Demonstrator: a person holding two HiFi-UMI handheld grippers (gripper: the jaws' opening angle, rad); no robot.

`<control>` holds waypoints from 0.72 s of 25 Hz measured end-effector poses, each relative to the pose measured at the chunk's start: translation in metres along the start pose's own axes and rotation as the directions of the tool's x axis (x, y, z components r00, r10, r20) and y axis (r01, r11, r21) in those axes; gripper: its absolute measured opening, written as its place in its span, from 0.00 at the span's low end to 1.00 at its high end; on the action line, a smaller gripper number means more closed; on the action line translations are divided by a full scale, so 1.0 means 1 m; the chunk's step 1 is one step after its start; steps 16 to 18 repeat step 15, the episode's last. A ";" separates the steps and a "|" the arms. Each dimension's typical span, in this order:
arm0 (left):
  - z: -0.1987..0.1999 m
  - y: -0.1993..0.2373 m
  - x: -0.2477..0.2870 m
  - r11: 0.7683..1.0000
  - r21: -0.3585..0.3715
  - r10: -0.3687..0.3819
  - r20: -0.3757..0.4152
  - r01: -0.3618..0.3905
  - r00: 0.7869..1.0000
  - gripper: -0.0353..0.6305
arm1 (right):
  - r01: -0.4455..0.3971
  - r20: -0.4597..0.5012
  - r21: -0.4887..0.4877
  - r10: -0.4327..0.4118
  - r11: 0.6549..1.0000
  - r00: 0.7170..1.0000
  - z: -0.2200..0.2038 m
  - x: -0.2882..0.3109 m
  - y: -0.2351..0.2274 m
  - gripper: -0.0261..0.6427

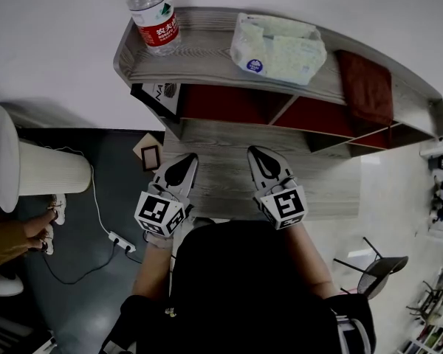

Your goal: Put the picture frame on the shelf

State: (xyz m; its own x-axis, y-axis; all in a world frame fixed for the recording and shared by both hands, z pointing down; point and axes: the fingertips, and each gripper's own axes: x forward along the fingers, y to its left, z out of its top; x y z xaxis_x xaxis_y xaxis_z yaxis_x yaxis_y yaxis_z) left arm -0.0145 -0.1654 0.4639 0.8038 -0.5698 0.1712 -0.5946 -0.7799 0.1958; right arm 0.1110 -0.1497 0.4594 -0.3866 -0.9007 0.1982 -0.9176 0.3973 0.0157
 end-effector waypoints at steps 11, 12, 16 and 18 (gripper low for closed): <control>-0.001 0.002 -0.004 1.000 0.002 0.004 -0.004 -0.004 1.000 0.07 | -0.005 0.008 0.009 0.005 1.000 1.000 0.003 0.001 0.003 0.03; -0.001 0.002 -0.004 1.000 0.002 0.004 -0.003 -0.004 1.000 0.07 | -0.006 0.009 0.009 0.006 1.000 1.000 0.003 0.001 0.004 0.03; -0.001 0.002 -0.005 1.000 0.002 0.005 -0.002 -0.005 1.000 0.07 | -0.012 0.009 0.007 0.011 1.000 1.000 0.004 0.002 0.005 0.03; -0.001 0.002 -0.005 1.000 0.002 0.005 -0.002 -0.005 1.000 0.07 | -0.012 0.009 0.007 0.011 1.000 1.000 0.004 0.002 0.005 0.03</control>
